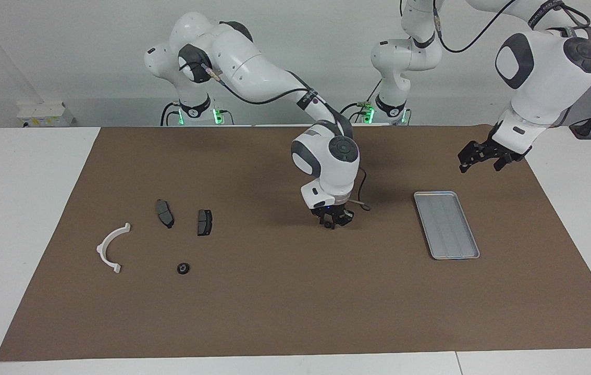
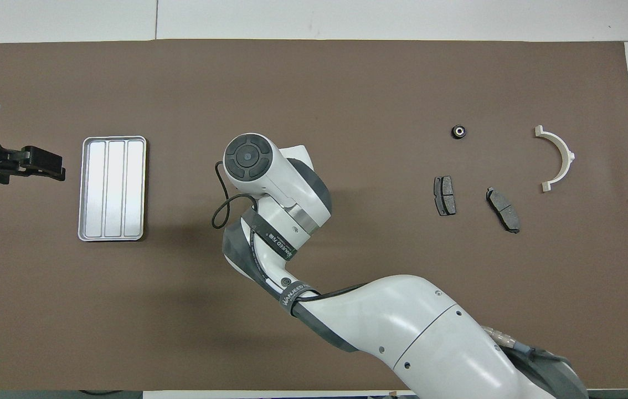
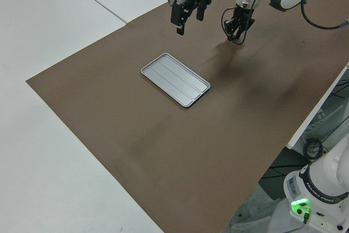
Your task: Place bearing gear from tray to pile
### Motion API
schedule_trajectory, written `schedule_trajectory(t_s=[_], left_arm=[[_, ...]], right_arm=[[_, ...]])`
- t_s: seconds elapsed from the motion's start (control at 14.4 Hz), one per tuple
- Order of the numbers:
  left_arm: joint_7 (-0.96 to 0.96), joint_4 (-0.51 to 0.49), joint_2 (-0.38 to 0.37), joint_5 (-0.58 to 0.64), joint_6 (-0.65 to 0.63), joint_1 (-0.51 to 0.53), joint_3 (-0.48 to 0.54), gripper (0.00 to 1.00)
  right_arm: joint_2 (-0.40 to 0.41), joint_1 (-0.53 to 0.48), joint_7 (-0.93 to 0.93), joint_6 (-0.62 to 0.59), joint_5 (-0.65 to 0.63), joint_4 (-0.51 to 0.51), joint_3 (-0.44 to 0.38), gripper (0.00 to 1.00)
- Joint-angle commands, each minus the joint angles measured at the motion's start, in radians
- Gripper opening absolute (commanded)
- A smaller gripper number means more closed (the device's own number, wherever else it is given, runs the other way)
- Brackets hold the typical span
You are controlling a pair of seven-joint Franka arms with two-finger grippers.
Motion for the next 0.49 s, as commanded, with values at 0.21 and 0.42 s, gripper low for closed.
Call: schedule_trajectory(t_s=[0.21, 0.42], left_arm=[[0.014, -0.039, -0.034, 0.011, 0.003, -0.009, 0.005, 1.0], [0.022, -0.032, -0.032, 0.013, -0.009, -0.009, 0.005, 1.0]], right_arm=[[0.018, -0.009, 0.029, -0.007, -0.025, 0.01, 0.001, 0.0], [-0.002, -0.059, -0.073, -0.117, -0.027, 0.056, 0.008, 0.0]])
